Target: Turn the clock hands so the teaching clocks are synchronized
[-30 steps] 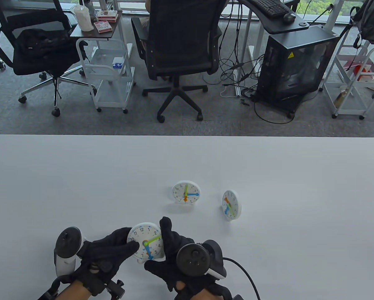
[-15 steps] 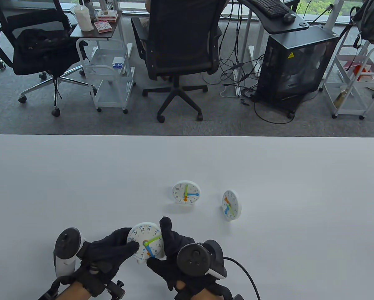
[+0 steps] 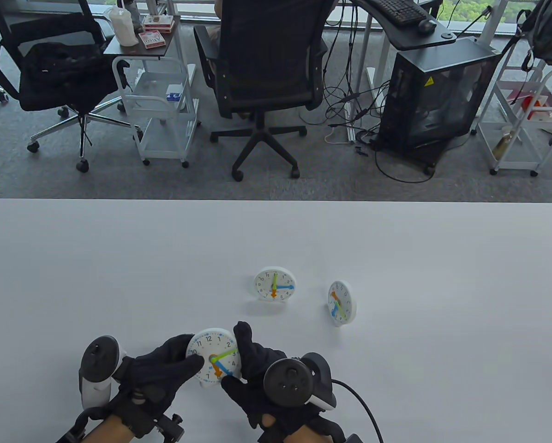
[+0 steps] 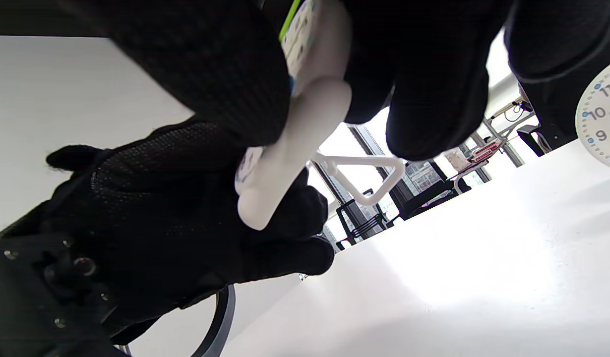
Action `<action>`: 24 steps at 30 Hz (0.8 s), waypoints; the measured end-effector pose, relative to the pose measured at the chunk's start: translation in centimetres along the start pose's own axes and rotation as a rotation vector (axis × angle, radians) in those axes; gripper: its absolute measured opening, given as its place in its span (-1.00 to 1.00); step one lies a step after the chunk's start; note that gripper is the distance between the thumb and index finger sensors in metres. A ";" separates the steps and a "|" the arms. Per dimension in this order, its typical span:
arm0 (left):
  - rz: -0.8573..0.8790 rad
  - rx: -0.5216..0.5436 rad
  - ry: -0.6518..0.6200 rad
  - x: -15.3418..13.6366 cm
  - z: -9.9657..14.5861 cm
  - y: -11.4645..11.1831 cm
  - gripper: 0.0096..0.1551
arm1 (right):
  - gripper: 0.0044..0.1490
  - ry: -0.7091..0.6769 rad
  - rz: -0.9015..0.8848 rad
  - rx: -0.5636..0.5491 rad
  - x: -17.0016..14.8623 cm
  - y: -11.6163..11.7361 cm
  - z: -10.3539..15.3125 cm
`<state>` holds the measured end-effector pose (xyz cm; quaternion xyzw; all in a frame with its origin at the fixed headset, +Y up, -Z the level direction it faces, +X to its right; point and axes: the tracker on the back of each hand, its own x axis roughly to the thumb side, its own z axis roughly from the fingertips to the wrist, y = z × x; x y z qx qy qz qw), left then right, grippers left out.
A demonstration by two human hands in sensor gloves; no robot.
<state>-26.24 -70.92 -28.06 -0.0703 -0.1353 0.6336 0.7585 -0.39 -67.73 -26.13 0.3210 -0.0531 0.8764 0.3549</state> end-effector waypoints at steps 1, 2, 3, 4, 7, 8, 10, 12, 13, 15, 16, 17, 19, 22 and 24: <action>-0.001 -0.001 0.001 0.0 0.0 0.0 -0.39 | 0.20 0.000 0.002 -0.002 0.0 0.0 0.0; -0.001 -0.001 0.001 0.0 0.0 0.0 -0.39 | 0.19 0.000 0.003 -0.002 0.0 0.0 0.0; -0.001 -0.001 0.001 0.0 0.0 0.0 -0.39 | 0.17 0.001 0.001 -0.003 0.0 0.0 0.0; -0.002 0.000 0.001 0.0 0.0 0.0 -0.39 | 0.16 0.000 0.000 -0.006 0.0 0.0 0.0; -0.003 0.000 0.001 0.0 0.0 -0.1 -0.39 | 0.12 -0.003 0.001 -0.016 0.0 -0.1 0.0; -0.003 0.000 0.001 0.0 0.0 -0.1 -0.39 | 0.11 -0.005 0.001 -0.018 0.0 -0.1 0.0; -0.005 -0.001 -0.001 0.0 0.0 -0.1 -0.39 | 0.08 -0.008 0.002 -0.025 0.0 -0.1 0.0; -0.007 -0.001 -0.002 0.1 0.0 0.0 -0.40 | 0.05 -0.011 0.001 -0.032 0.0 -0.1 0.1; -0.007 -0.001 -0.003 0.1 0.0 0.0 -0.39 | 0.04 -0.013 0.000 -0.037 0.0 -0.2 0.1; -0.007 -0.003 -0.002 0.1 -0.1 -0.1 -0.40 | 0.02 -0.014 -0.002 -0.044 0.0 -0.2 0.1; -0.008 -0.003 -0.003 0.1 -0.1 -0.1 -0.40 | 0.01 -0.014 -0.003 -0.045 0.0 -0.2 0.1; -0.010 -0.002 -0.004 0.1 0.0 -0.1 -0.39 | 0.00 -0.014 -0.005 -0.048 0.0 -0.2 0.1; -0.012 -0.003 -0.005 0.1 0.0 -0.1 -0.40 | -0.03 -0.016 -0.003 -0.058 0.0 -0.3 0.1; -0.014 -0.006 -0.008 0.1 0.0 -0.1 -0.40 | -0.06 -0.020 0.001 -0.074 0.0 -0.4 0.1; -0.019 -0.008 -0.013 0.1 0.0 -0.2 -0.39 | -0.09 -0.022 0.002 -0.087 0.0 -0.4 0.2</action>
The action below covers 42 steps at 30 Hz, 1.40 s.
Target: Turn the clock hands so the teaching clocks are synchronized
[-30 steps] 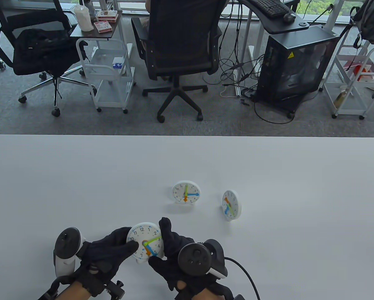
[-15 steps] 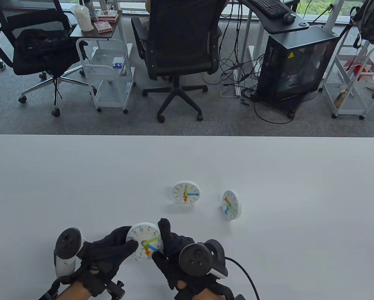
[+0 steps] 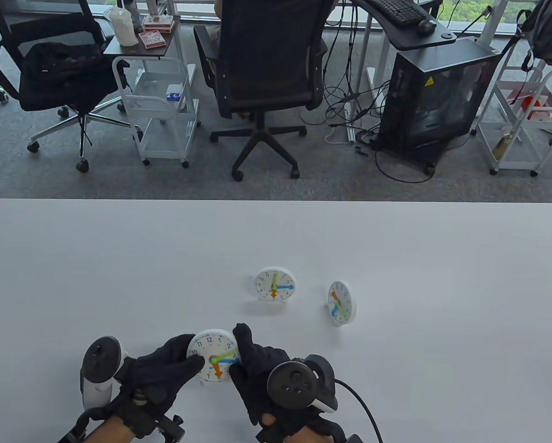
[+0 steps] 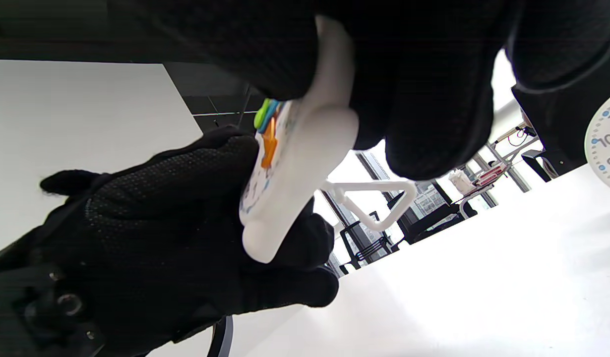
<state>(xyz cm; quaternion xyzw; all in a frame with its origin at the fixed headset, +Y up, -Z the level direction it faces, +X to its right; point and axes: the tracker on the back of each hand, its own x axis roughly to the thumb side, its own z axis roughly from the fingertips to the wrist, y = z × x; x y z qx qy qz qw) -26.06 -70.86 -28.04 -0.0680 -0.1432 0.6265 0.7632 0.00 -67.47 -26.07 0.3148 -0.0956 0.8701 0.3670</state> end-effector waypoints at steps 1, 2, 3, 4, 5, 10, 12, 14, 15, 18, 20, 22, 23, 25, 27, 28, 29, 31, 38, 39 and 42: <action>-0.004 0.001 -0.003 0.0 0.0 0.0 -0.39 | -0.10 -0.003 0.001 -0.010 0.0 0.0 0.0; -0.009 0.001 -0.008 0.0 0.0 0.0 -0.39 | -0.11 -0.006 0.004 -0.016 0.0 -0.1 0.0; -0.014 0.002 -0.012 0.1 0.0 0.0 -0.39 | -0.12 -0.008 0.006 -0.023 0.0 -0.1 0.0; -0.023 0.002 -0.018 0.2 0.0 0.0 -0.40 | -0.12 -0.010 0.007 -0.030 0.0 -0.1 0.0; -0.030 0.001 -0.023 0.2 0.0 0.0 -0.39 | -0.13 -0.011 0.008 -0.032 0.0 -0.2 0.0; -0.046 0.000 -0.036 0.3 0.0 0.0 -0.39 | -0.16 -0.013 0.011 -0.054 0.0 -0.3 0.1; -0.051 0.000 -0.038 0.4 0.0 0.0 -0.39 | -0.17 -0.010 0.005 -0.058 -0.1 -0.3 0.1; -0.055 0.000 -0.041 0.4 0.0 0.0 -0.39 | -0.17 -0.008 0.001 -0.064 -0.1 -0.3 0.1; -0.057 -0.001 -0.043 0.4 0.0 0.0 -0.39 | -0.18 -0.007 -0.001 -0.067 -0.1 -0.4 0.1; -0.061 -0.002 -0.047 0.3 0.0 0.0 -0.39 | -0.20 -0.006 0.000 -0.077 -0.1 -0.4 0.2; -0.066 0.002 -0.050 0.4 0.0 0.0 -0.39 | -0.20 -0.005 0.001 -0.079 -0.1 -0.4 0.2; -0.073 0.006 -0.051 0.4 0.0 0.0 -0.39 | -0.20 -0.001 0.000 -0.080 -0.1 -0.4 0.2; -0.076 0.010 -0.051 0.4 0.0 0.0 -0.39 | -0.20 0.005 -0.009 -0.079 -0.2 -0.5 0.2; -0.072 0.009 -0.048 0.2 -0.1 0.1 -0.38 | -0.18 0.010 -0.045 -0.062 -0.3 -0.5 0.3; -0.057 0.008 -0.045 0.1 -0.1 0.1 -0.38 | -0.16 0.015 -0.062 -0.067 -0.4 -0.6 0.2; -0.060 0.007 -0.044 0.1 -0.2 0.1 -0.38 | -0.14 0.018 -0.060 -0.067 -0.4 -0.5 0.2; -0.070 0.009 -0.045 0.1 -0.1 0.1 -0.37 | -0.13 0.027 -0.053 -0.067 -0.5 -0.5 0.2; -0.090 0.013 -0.052 0.2 -0.1 0.0 -0.37 | -0.12 0.039 -0.059 -0.077 -0.6 -0.4 0.3; -0.109 0.006 -0.059 0.3 -0.1 -0.3 -0.38 | -0.17 0.079 -0.104 -0.103 -0.9 -0.4 0.4; -0.115 0.005 -0.060 0.4 0.0 -0.3 -0.38 | -0.18 0.081 -0.101 -0.104 -0.9 -0.4 0.4; -0.128 0.002 -0.061 0.4 0.1 -0.4 -0.38 | -0.19 0.087 -0.101 -0.107 -0.9 -0.4 0.4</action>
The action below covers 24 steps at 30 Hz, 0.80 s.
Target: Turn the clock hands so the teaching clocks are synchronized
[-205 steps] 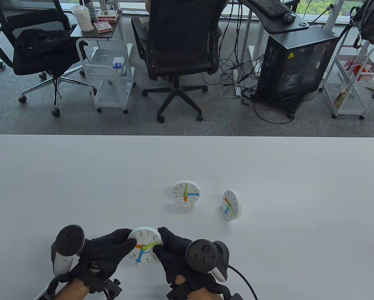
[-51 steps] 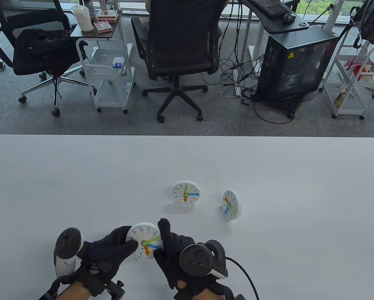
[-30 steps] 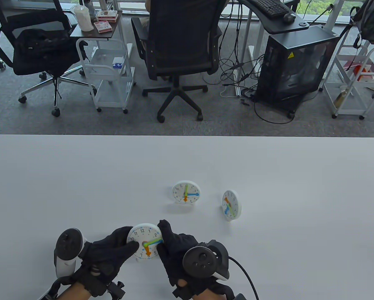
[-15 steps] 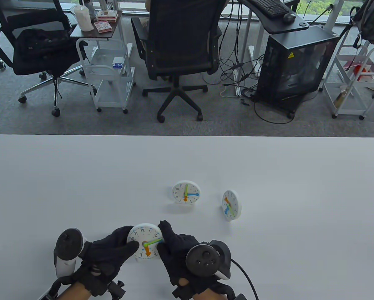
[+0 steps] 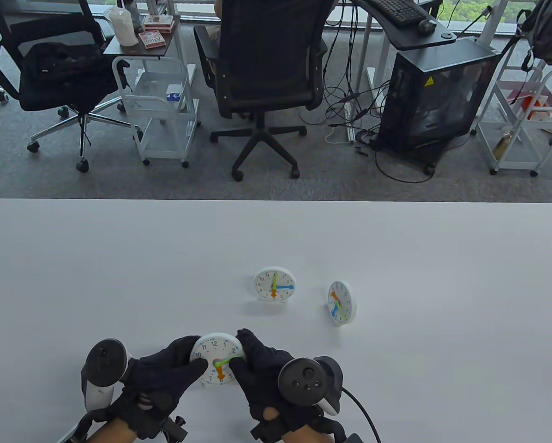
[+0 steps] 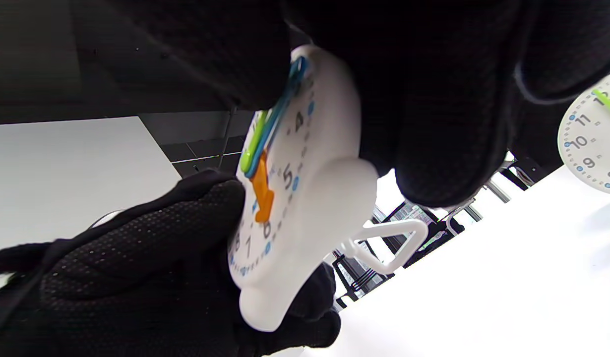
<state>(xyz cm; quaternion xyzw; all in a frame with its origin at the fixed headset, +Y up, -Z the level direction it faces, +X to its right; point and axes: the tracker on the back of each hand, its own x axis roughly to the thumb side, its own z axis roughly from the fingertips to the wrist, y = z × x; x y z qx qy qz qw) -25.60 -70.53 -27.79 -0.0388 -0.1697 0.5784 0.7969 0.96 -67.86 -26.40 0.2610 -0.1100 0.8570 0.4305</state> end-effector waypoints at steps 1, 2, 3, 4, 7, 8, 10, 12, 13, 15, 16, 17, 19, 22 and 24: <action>-0.003 -0.001 0.000 0.0 0.0 0.0 -0.38 | -0.19 0.002 0.000 -0.001 0.0 0.0 0.0; -0.008 0.003 -0.004 0.0 0.0 -0.1 -0.38 | -0.20 0.003 -0.001 -0.007 0.0 0.0 0.0; -0.013 0.002 -0.005 0.0 0.0 -0.1 -0.38 | -0.20 0.008 -0.001 -0.007 -0.1 0.0 0.0; -0.017 -0.001 -0.004 0.0 0.0 -0.2 -0.38 | -0.20 0.011 0.000 -0.005 -0.1 0.0 0.0; -0.024 -0.005 -0.004 0.0 0.0 -0.3 -0.38 | -0.20 0.019 -0.001 -0.003 -0.2 0.0 0.0; -0.024 -0.007 -0.003 0.0 0.0 -0.3 -0.39 | -0.20 0.020 -0.001 -0.004 -0.2 0.0 0.0; -0.022 -0.009 -0.004 0.0 0.0 -0.4 -0.39 | -0.20 0.020 -0.001 -0.008 -0.2 0.0 0.0; -0.024 -0.012 -0.004 0.0 0.0 -0.4 -0.39 | -0.21 0.020 -0.003 -0.010 -0.2 0.0 0.0; -0.026 -0.012 -0.004 0.0 0.0 -0.4 -0.39 | -0.20 0.022 -0.004 -0.011 -0.2 0.0 0.0; -0.030 -0.019 -0.001 -0.1 0.0 -0.5 -0.39 | -0.21 0.026 -0.004 -0.011 -0.3 0.0 0.0; -0.031 -0.021 0.001 -0.1 0.0 -0.6 -0.39 | -0.21 0.028 -0.004 -0.011 -0.3 0.0 0.0; -0.033 -0.022 0.002 -0.1 0.0 -0.6 -0.39 | -0.21 0.032 -0.004 -0.008 -0.3 0.0 0.0; -0.037 -0.025 0.003 -0.1 0.0 -0.7 -0.39 | -0.21 0.034 -0.006 -0.008 -0.3 0.0 0.0; -0.046 -0.026 0.003 -0.2 0.0 -0.7 -0.39 | -0.21 0.038 -0.006 -0.006 -0.4 0.0 0.0; -0.049 -0.028 0.005 -0.2 0.0 -0.7 -0.39 | -0.21 0.042 -0.006 -0.003 -0.4 0.0 0.0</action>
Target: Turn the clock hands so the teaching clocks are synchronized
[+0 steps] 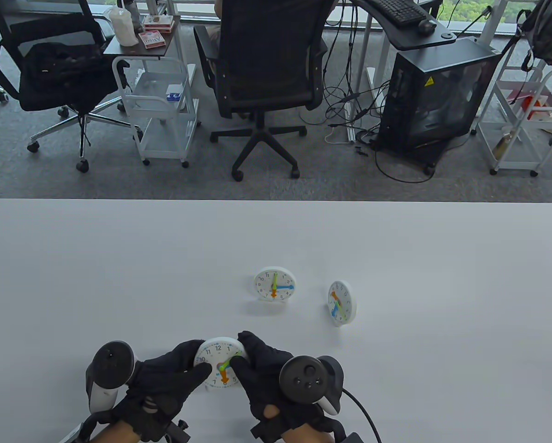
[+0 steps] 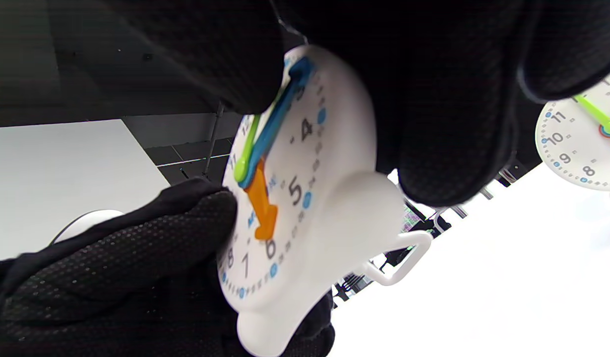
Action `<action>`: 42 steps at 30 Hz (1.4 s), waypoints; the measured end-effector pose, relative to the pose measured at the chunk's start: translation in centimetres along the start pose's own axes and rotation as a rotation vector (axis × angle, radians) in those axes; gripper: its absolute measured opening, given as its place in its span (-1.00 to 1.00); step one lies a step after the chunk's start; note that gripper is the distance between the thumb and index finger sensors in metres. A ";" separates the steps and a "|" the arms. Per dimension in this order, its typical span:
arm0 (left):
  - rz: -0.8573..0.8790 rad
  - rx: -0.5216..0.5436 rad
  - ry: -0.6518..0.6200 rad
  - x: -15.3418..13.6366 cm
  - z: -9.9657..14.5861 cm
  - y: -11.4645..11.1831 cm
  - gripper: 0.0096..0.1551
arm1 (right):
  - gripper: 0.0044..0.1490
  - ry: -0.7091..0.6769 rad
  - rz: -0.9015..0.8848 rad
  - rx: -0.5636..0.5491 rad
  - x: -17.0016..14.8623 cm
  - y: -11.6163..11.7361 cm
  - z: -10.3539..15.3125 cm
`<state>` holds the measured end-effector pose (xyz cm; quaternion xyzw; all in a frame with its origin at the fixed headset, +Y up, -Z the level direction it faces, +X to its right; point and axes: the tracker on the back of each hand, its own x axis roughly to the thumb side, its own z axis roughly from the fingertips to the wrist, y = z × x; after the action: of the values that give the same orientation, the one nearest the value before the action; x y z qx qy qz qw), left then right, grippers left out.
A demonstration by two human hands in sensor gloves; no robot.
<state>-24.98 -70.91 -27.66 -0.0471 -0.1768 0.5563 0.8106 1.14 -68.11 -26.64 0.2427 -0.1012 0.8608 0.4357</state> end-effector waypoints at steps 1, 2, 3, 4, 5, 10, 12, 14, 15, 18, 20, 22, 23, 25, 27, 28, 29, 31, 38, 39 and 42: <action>-0.002 -0.001 0.001 0.0 0.0 0.0 -0.39 | -0.21 0.002 -0.001 0.001 0.0 0.0 0.0; -0.004 -0.002 0.001 0.0 0.0 0.0 -0.39 | -0.21 0.002 -0.002 0.002 0.0 0.0 0.0; -0.007 -0.002 0.000 0.0 0.0 0.0 -0.39 | -0.21 0.002 -0.002 0.002 0.0 0.0 0.0; -0.007 -0.002 0.000 0.0 0.0 -0.1 -0.39 | -0.21 0.001 -0.001 0.002 0.0 -0.1 0.0; -0.009 -0.003 -0.001 0.0 0.0 -0.1 -0.39 | -0.21 0.001 0.000 0.002 0.0 -0.1 0.0; -0.034 -0.008 -0.005 0.0 0.0 -0.3 -0.39 | -0.21 0.008 0.007 0.010 -0.1 0.0 0.0; -0.045 -0.009 -0.008 0.1 0.0 -0.3 -0.39 | -0.21 0.010 0.008 0.014 -0.1 0.0 0.0; -0.059 -0.008 -0.015 0.2 0.1 -0.4 -0.39 | -0.20 0.011 0.007 0.015 -0.1 0.0 0.0; -0.065 -0.007 -0.018 0.3 0.1 -0.4 -0.39 | -0.20 0.011 0.007 0.015 -0.1 0.0 0.0; -0.079 -0.008 -0.024 0.4 0.1 -0.4 -0.39 | -0.20 0.014 0.006 0.019 -0.1 0.0 0.0; -0.088 -0.008 -0.028 0.4 0.1 -0.4 -0.39 | -0.20 0.015 0.006 0.021 -0.1 0.0 0.0; -0.091 -0.009 -0.029 0.4 0.1 -0.5 -0.39 | -0.20 0.015 0.007 0.021 -0.1 0.0 0.0; -0.094 -0.009 -0.031 0.4 0.1 -0.5 -0.39 | -0.20 0.015 0.007 0.021 -0.1 0.0 0.0; -0.097 -0.010 -0.032 0.4 0.1 -0.5 -0.39 | -0.20 0.016 0.006 0.021 -0.1 0.0 0.0; -0.098 -0.011 -0.032 0.4 0.1 -0.6 -0.39 | -0.20 0.017 0.007 0.022 -0.2 0.0 0.0; -0.102 -0.011 -0.033 0.4 0.1 -0.6 -0.39 | -0.20 0.017 0.009 0.024 -0.2 0.0 0.0; -0.106 -0.011 -0.034 0.4 0.1 -0.6 -0.39 | -0.20 0.017 0.010 0.024 -0.2 0.0 0.0; -0.111 -0.010 -0.035 0.4 0.1 -0.5 -0.39 | -0.20 0.016 0.012 0.025 -0.2 0.0 0.0; -0.148 -0.014 -0.048 0.5 0.1 -0.6 -0.39 | -0.19 0.023 0.010 0.034 -0.2 0.1 0.0; -0.149 -0.015 -0.049 0.5 0.1 -0.6 -0.39 | -0.19 0.023 0.011 0.035 -0.2 0.1 0.0; -0.152 -0.016 -0.052 0.5 0.1 -0.6 -0.39 | -0.18 0.022 0.014 0.033 -0.2 0.1 0.0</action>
<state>-24.28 -70.67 -27.23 -0.0254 -0.2053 0.4928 0.8452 1.14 -68.31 -26.75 0.2397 -0.0837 0.8679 0.4268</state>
